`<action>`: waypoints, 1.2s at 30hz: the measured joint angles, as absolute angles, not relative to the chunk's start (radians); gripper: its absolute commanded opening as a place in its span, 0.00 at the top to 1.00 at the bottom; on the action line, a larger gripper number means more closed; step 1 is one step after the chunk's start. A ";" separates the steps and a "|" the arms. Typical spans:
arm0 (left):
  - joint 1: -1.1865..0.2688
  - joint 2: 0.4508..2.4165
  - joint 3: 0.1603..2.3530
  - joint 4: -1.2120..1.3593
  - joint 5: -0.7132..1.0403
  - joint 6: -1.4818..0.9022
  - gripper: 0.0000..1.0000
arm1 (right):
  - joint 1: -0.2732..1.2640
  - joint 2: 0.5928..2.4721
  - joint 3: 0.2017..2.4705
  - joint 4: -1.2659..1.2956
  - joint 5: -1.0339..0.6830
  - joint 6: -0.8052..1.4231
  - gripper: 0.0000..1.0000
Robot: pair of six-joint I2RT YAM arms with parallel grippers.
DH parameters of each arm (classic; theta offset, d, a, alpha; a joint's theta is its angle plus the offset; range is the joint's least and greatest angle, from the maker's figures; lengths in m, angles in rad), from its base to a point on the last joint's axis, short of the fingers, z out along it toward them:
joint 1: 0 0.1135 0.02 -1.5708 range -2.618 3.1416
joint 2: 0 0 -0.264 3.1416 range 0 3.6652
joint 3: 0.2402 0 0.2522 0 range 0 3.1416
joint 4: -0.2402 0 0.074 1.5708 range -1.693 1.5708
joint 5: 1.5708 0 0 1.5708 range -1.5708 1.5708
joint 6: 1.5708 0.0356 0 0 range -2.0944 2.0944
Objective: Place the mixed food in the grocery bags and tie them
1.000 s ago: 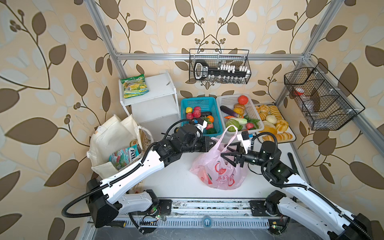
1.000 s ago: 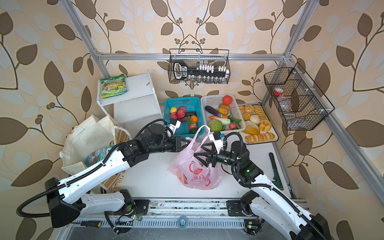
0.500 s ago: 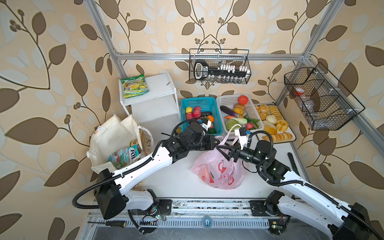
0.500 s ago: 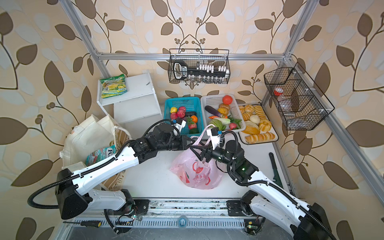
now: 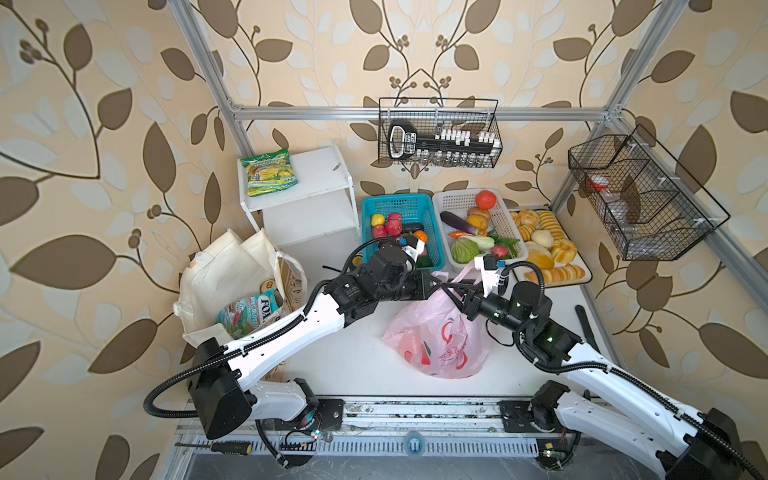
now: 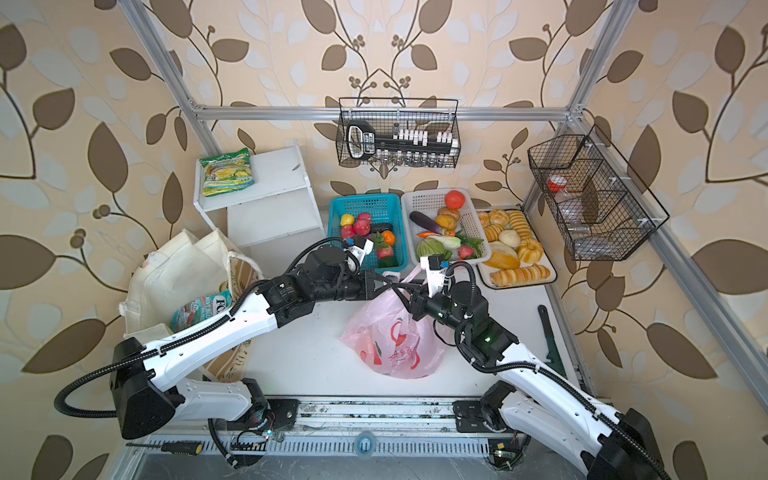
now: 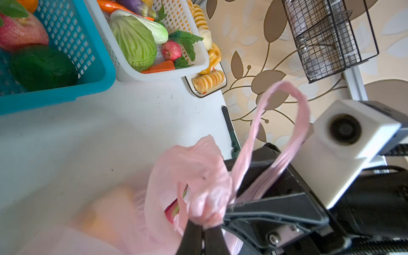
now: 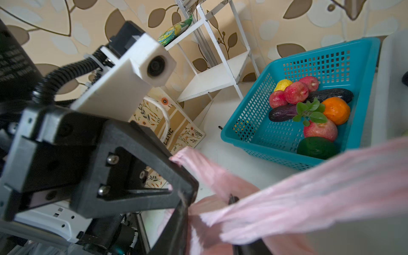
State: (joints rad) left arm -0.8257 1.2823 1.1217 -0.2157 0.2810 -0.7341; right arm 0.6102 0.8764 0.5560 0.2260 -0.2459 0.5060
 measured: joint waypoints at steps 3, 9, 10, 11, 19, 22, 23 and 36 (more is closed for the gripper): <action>-0.826 1.278 1.148 -0.226 0.290 -0.717 1.00 | 0.560 0.874 0.556 0.205 -0.309 0.462 0.47; -0.826 1.267 1.202 -0.266 0.331 -0.658 1.00 | 0.467 0.867 0.562 0.157 -0.513 0.318 0.33; -0.826 1.264 1.206 -0.271 0.337 -0.649 1.00 | 0.466 0.873 0.569 0.142 -0.545 0.293 0.31; -0.826 1.263 1.214 -0.281 0.346 -0.637 1.00 | 0.466 0.881 0.577 0.130 -0.571 0.271 0.30; -0.826 1.263 1.253 -0.307 0.422 -0.577 1.00 | 0.461 0.933 0.603 0.074 -0.710 0.137 0.25; -0.826 1.263 1.254 -0.315 0.440 -0.560 1.00 | 0.459 0.945 0.627 0.043 -0.736 0.087 0.23; -0.826 1.265 1.259 -0.323 0.446 -0.551 1.00 | 0.457 0.946 0.634 0.039 -0.737 0.073 0.22; -0.825 1.295 1.315 -0.353 0.523 -0.501 1.00 | 0.434 0.951 0.691 -0.025 -0.705 -0.080 0.13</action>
